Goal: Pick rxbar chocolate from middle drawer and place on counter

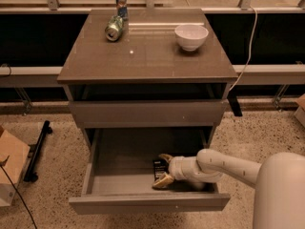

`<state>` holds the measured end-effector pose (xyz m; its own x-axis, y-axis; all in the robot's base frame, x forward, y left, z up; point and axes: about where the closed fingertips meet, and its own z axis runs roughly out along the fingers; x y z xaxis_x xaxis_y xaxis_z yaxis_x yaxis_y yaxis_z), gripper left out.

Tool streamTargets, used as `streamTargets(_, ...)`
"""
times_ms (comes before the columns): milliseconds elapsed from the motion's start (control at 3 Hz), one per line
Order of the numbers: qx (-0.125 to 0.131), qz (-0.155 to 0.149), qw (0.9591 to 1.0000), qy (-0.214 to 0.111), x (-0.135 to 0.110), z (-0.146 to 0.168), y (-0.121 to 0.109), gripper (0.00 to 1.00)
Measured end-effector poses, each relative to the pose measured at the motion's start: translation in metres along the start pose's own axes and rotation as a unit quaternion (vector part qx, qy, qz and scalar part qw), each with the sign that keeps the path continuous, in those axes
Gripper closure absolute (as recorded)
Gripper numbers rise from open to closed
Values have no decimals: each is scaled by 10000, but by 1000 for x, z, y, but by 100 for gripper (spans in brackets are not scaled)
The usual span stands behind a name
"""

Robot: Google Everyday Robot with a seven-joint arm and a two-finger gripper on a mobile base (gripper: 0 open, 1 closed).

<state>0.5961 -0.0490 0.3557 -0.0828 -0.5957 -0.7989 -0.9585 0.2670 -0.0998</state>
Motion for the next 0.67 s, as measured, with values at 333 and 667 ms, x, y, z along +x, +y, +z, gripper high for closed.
streamTargets(333, 5, 33, 10000, 51, 3, -1, 0, 49)
streamTargets(667, 33, 62, 10000, 6, 1, -6, 0, 73)
